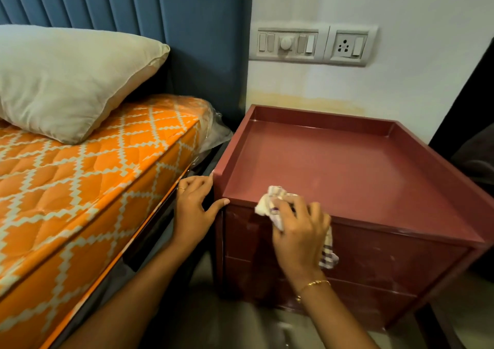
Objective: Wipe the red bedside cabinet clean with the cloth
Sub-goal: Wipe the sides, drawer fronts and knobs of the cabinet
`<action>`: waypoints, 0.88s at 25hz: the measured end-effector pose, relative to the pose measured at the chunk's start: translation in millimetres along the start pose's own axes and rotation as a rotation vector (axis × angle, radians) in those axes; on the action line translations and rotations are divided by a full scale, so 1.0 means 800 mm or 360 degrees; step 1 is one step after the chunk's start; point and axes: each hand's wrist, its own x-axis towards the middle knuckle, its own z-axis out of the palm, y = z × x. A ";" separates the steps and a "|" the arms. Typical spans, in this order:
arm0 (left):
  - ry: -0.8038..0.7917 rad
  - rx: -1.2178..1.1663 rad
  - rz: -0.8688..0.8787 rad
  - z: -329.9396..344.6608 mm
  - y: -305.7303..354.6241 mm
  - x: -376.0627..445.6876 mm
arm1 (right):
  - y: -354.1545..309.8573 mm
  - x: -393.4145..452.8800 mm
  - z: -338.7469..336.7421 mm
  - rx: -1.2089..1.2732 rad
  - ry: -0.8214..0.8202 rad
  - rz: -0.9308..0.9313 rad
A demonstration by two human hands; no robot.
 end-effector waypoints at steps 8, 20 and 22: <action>0.0056 0.0601 0.0716 0.001 0.039 -0.022 | 0.048 -0.011 -0.010 -0.0127 0.0113 -0.0074; -0.0588 0.0736 0.1011 0.019 0.045 -0.033 | 0.050 -0.012 -0.010 -0.0140 0.0161 -0.0022; -0.0652 0.0777 0.0999 0.019 0.049 -0.034 | 0.097 -0.022 -0.032 -0.0235 0.0152 0.0059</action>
